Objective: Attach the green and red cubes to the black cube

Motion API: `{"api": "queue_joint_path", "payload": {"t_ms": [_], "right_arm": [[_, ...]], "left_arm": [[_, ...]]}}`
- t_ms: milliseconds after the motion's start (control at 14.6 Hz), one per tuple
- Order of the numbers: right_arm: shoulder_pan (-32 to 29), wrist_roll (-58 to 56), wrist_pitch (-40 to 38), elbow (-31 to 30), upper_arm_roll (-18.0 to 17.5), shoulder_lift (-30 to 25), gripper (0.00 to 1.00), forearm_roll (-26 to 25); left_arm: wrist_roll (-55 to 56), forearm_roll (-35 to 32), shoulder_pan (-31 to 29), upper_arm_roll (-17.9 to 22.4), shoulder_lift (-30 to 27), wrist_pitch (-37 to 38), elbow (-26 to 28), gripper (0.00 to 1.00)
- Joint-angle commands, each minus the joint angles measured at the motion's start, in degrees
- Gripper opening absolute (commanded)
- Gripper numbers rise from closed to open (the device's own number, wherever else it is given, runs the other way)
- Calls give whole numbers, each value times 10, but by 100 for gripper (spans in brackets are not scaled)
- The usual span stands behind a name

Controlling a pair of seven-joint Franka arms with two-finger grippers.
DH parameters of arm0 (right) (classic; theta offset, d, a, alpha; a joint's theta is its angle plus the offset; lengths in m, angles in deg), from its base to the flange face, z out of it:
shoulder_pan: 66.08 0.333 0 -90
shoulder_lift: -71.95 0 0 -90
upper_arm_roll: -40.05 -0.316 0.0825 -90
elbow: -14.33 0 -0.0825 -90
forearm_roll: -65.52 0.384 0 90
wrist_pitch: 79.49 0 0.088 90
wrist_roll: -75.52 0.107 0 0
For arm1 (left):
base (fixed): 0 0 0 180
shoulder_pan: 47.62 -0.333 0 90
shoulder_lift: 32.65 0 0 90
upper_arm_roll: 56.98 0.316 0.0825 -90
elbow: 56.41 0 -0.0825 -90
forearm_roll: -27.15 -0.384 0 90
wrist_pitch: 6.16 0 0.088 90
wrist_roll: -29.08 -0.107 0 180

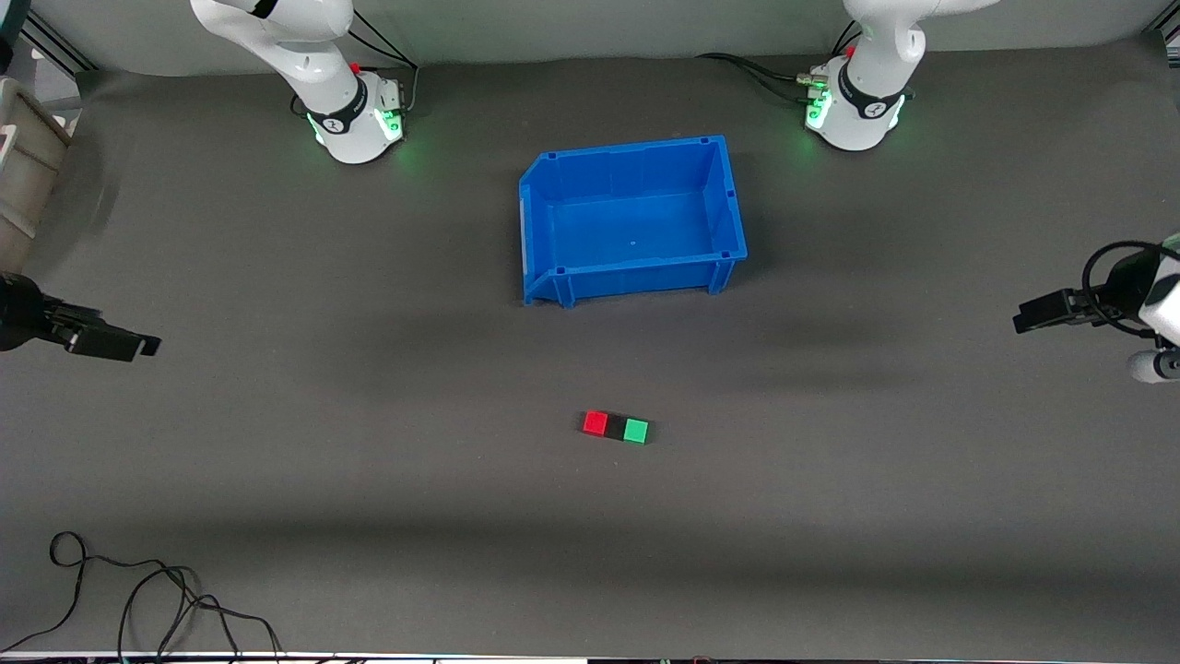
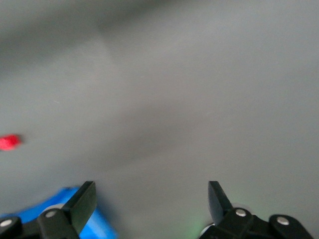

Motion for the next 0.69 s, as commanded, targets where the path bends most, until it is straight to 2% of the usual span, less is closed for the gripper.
{"api": "queue_joint_path", "payload": {"t_ms": [0, 274, 480, 617], "right_arm": [[6, -116, -1, -18, 2, -15, 99, -41], [6, -124, 30, -31, 3, -24, 100, -45], [8, -124, 73, -78, 1, -46, 100, -45], [8, -125, 114, -135, 1, -80, 100, -45]], "left_arm": [[-9, -16, 30, 4, -36, -8, 21, 100], [-17, -14, 30, 0, -57, -8, 23, 100], [-27, -9, 30, 0, -60, -9, 24, 100], [-30, -6, 31, -3, -59, -8, 21, 100]]}}
